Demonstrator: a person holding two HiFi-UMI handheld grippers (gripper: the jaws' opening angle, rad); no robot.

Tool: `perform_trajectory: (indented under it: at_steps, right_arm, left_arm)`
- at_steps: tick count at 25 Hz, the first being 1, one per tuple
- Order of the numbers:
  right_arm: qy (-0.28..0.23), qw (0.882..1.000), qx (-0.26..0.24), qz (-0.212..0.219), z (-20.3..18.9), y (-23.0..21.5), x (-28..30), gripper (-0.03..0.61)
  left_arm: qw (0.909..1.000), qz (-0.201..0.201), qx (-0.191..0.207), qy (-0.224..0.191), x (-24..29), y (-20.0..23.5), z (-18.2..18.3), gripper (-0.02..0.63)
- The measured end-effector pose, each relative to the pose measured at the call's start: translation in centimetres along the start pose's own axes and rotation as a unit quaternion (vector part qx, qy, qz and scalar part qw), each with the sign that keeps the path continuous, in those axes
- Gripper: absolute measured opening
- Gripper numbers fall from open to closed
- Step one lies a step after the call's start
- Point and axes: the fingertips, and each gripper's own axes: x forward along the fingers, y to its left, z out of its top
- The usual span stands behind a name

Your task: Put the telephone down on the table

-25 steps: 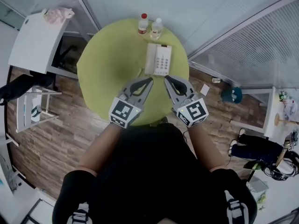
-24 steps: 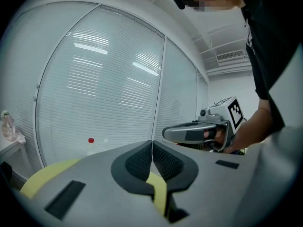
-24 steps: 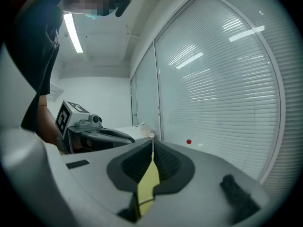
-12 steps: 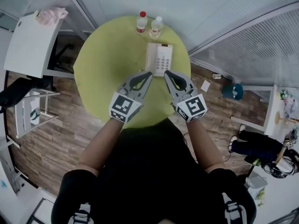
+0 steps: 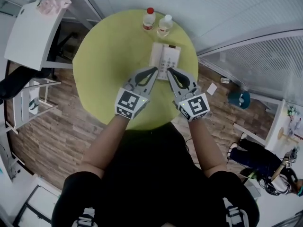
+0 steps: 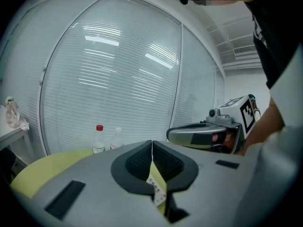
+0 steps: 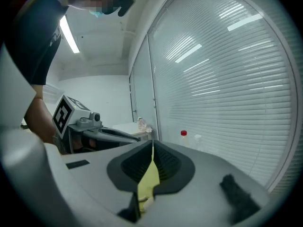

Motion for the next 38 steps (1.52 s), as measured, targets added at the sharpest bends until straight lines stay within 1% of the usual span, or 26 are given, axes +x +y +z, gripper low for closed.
perform_trajectory:
  at_steps: [7,13,17,23,24,30,34,38]
  right_arm:
    - [0.012,1.0,0.017,0.002,-2.8,-2.6,2.3,0.02]
    - [0.025,0.999,0.026,0.006,-5.1,-4.1,3.7,0.02]
    - [0.038,0.999,0.036,0.003,-7.0,-4.6,4.6,0.02]
    - [0.049,0.997,0.051,0.001,-8.8,-5.4,5.5,0.02]
    - [0.051,0.997,0.052,0.001,-9.1,-5.6,5.5,0.02]
    - [0.062,0.996,0.061,-0.002,-10.4,-6.8,5.4,0.02]
    - [0.067,0.996,0.064,-0.002,-11.2,-7.4,5.5,0.02]
    - [0.071,0.995,0.068,-0.001,-11.8,-8.0,5.6,0.02]
  left_arm:
    - [0.9993,0.027,-0.013,0.021,3.7,1.5,-3.0,0.015]
    - [0.9974,0.055,-0.019,0.044,5.7,3.2,-6.0,0.015]
    - [0.994,0.082,-0.024,0.068,6.6,4.4,-8.2,0.015]
    - [0.9872,0.108,-0.038,0.111,8.0,5.6,-11.5,0.019]
    - [0.9857,0.114,-0.042,0.117,8.3,5.9,-12.0,0.028]
    - [0.975,0.147,-0.057,0.157,9.6,6.9,-14.9,0.143]
    - [0.9685,0.158,-0.069,0.179,10.5,7.3,-16.5,0.178]
    - [0.9631,0.165,-0.07,0.201,11.4,7.4,-17.9,0.212]
